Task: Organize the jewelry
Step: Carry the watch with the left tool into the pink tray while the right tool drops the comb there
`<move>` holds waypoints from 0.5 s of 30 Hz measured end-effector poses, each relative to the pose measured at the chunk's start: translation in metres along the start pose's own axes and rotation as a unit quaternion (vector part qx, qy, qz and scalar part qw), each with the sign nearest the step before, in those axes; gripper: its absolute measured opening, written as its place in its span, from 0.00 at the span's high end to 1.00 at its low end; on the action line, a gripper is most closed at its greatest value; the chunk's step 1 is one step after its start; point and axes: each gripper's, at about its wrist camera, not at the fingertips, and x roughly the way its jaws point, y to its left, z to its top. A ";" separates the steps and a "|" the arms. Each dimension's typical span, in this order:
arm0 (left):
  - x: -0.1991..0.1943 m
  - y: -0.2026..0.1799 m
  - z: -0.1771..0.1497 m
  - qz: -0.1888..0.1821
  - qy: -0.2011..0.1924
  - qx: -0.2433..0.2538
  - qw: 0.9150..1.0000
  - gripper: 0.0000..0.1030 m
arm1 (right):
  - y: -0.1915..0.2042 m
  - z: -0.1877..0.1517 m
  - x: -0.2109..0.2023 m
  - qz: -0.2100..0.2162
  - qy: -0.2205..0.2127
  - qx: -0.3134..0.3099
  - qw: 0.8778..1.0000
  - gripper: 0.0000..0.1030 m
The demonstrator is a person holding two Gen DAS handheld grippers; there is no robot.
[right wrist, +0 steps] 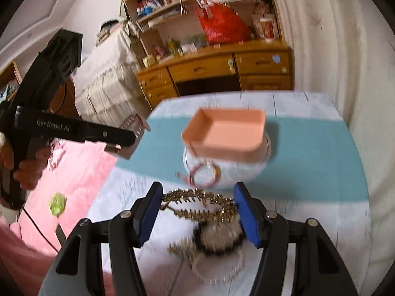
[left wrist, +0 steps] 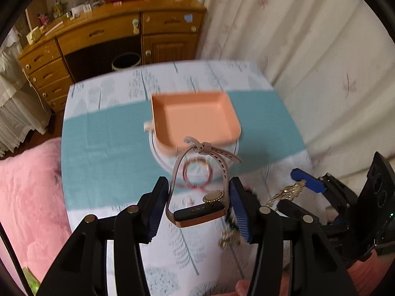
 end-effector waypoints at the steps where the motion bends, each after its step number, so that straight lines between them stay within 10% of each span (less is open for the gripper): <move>1: 0.000 0.000 0.005 0.004 -0.004 0.002 1.000 0.52 | -0.002 0.009 0.003 0.004 -0.006 0.003 1.000 0.42; 15: 0.061 0.008 0.079 0.036 0.005 -0.023 0.999 0.47 | -0.036 0.085 0.070 -0.002 -0.040 0.014 0.999 0.42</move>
